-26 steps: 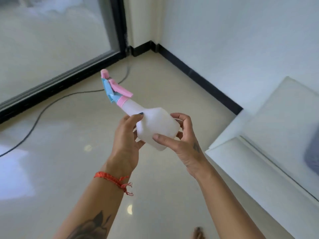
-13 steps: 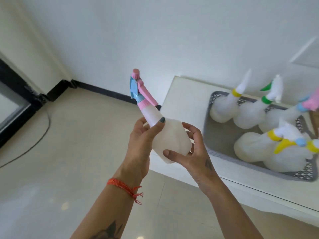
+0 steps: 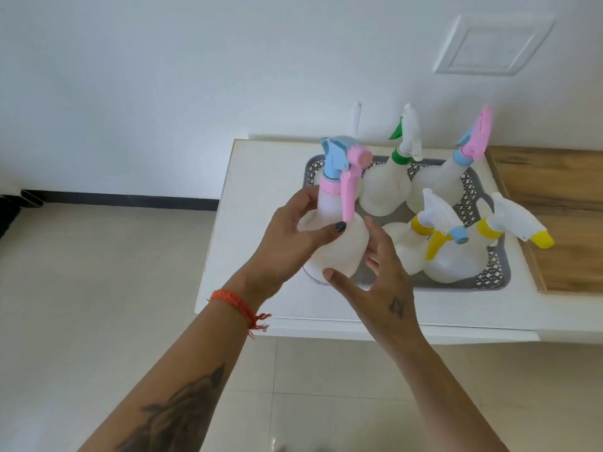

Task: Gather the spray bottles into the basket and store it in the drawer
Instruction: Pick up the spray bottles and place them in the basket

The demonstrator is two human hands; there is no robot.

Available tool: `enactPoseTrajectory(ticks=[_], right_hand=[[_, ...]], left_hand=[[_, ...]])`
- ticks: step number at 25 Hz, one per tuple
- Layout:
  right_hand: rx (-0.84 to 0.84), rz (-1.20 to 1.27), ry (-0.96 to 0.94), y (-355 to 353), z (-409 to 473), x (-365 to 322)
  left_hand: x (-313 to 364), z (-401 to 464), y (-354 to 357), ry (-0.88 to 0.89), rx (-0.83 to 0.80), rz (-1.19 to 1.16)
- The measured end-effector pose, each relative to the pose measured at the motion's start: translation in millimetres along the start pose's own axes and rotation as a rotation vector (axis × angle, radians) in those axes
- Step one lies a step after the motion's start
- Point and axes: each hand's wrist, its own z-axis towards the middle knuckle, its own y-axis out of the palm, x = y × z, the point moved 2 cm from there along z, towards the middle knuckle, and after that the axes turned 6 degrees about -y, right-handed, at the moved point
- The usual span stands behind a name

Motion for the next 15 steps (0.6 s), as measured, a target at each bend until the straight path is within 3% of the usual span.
enactPoseTrajectory(ticks=[4, 7, 15], right_hand=[[0.086, -0.136, -0.026, 8.1, 7.1, 14.0], [0.129, -0.207, -0.006, 16.2, 12.6, 26.8], [0.164, -0.462, 0.024, 25.2, 19.3, 44.4]], left_hand=[[-6.5, 21.3, 6.6, 0.049, -0.075, 0.25], [-20.2, 35.2, 11.0, 0.057, -0.038, 0.422], [-47.9, 53.3, 20.1, 0.083, -0.026, 0.554]])
